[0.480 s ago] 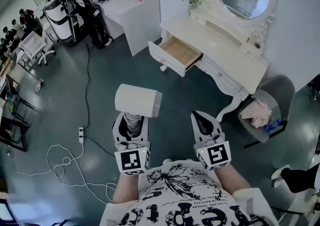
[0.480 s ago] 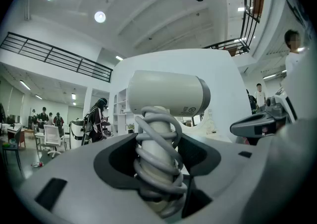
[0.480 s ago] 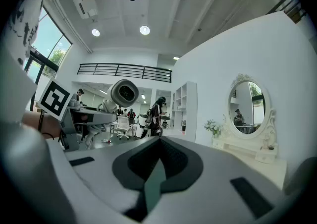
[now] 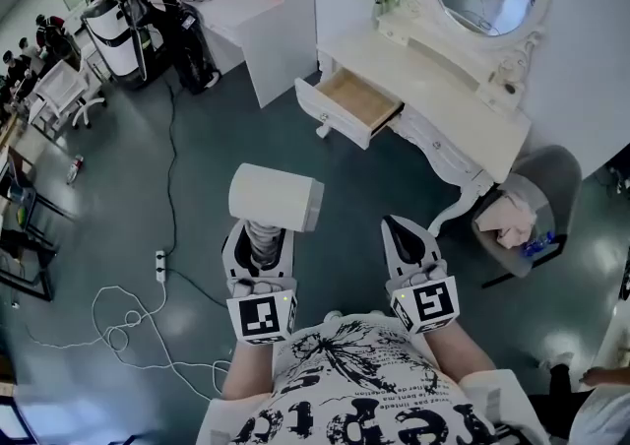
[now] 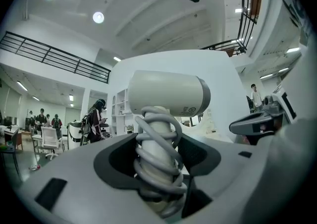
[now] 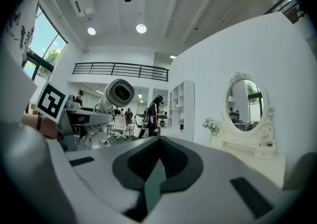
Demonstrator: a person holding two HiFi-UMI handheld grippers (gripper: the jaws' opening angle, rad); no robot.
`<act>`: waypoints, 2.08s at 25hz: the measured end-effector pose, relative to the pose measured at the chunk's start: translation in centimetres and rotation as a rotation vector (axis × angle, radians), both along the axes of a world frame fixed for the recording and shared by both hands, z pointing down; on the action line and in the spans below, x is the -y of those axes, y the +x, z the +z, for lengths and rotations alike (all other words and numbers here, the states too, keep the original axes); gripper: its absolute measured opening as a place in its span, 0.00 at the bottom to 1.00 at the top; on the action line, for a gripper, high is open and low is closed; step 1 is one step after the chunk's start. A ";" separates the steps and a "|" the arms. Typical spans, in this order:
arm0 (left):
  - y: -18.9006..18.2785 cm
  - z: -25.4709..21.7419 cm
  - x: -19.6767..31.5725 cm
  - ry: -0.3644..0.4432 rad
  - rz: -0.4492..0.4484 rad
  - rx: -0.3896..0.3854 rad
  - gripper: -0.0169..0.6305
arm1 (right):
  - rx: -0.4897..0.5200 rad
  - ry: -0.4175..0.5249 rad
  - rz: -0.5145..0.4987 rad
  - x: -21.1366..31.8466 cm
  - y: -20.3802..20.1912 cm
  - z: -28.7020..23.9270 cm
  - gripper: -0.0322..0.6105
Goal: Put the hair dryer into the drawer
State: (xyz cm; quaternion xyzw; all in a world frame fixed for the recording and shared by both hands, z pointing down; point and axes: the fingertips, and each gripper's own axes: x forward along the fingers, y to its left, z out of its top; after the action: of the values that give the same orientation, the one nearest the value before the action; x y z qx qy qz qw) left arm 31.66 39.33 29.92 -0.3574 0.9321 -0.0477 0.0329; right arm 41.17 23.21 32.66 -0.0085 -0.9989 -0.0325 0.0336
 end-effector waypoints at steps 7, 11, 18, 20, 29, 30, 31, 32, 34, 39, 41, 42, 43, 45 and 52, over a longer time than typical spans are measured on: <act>-1.3 1.1 -1.4 0.000 0.004 -0.024 0.42 | -0.019 -0.041 0.016 -1.4 -1.3 1.7 0.06; -2.8 1.6 -1.6 -0.010 -0.009 -0.034 0.42 | -0.037 -0.037 -0.004 -1.7 -2.8 2.2 0.06; -6.6 3.1 -0.9 -0.004 -0.048 -0.050 0.42 | -0.042 -0.041 -0.028 -0.1 -7.1 3.6 0.06; -8.4 3.6 0.1 -0.009 -0.061 -0.051 0.42 | -0.042 -0.049 -0.038 1.1 -9.1 4.1 0.06; -20.4 4.1 6.2 -0.007 -0.092 -0.094 0.42 | -0.039 -0.030 -0.066 8.0 -21.5 3.8 0.06; -22.0 4.1 7.2 -0.010 -0.091 -0.092 0.42 | -0.037 -0.033 -0.063 9.1 -22.9 3.7 0.06; -23.5 4.0 8.3 -0.011 -0.087 -0.090 0.42 | -0.034 -0.034 -0.060 10.2 -24.4 3.6 0.06; -24.9 3.8 9.4 -0.010 -0.084 -0.088 0.42 | -0.031 -0.031 -0.059 11.3 -25.9 3.3 0.06; -27.8 3.5 11.6 -0.001 -0.074 -0.082 0.42 | -0.022 -0.023 -0.056 13.4 -28.7 2.8 0.06; -33.8 3.2 16.9 -0.009 -0.040 -0.073 0.42 | -0.020 -0.014 -0.032 18.3 -34.6 2.3 0.06; -35.7 3.4 18.8 -0.016 -0.015 -0.076 0.42 | -0.020 -0.019 -0.011 19.8 -36.1 2.4 0.06; -36.6 3.5 19.8 -0.018 0.000 -0.079 0.42 | -0.021 -0.023 0.005 20.6 -36.7 2.5 0.06; -37.4 3.6 20.8 -0.021 0.016 -0.084 0.42 | -0.024 -0.027 0.022 21.3 -37.3 2.6 0.06; -38.9 3.7 22.6 -0.030 0.048 -0.089 0.42 | -0.035 -0.030 0.048 22.7 -38.2 2.9 0.06; -44.6 4.3 29.5 -0.051 0.220 -0.079 0.42 | -0.055 -0.049 0.215 27.5 -41.5 4.3 0.06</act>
State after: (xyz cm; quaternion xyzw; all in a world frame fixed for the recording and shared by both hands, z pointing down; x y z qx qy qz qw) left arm -12.92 9.88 34.26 -0.4597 0.8864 -0.0534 -0.0081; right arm -0.33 -4.31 36.97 0.0970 -0.9932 -0.0041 0.0641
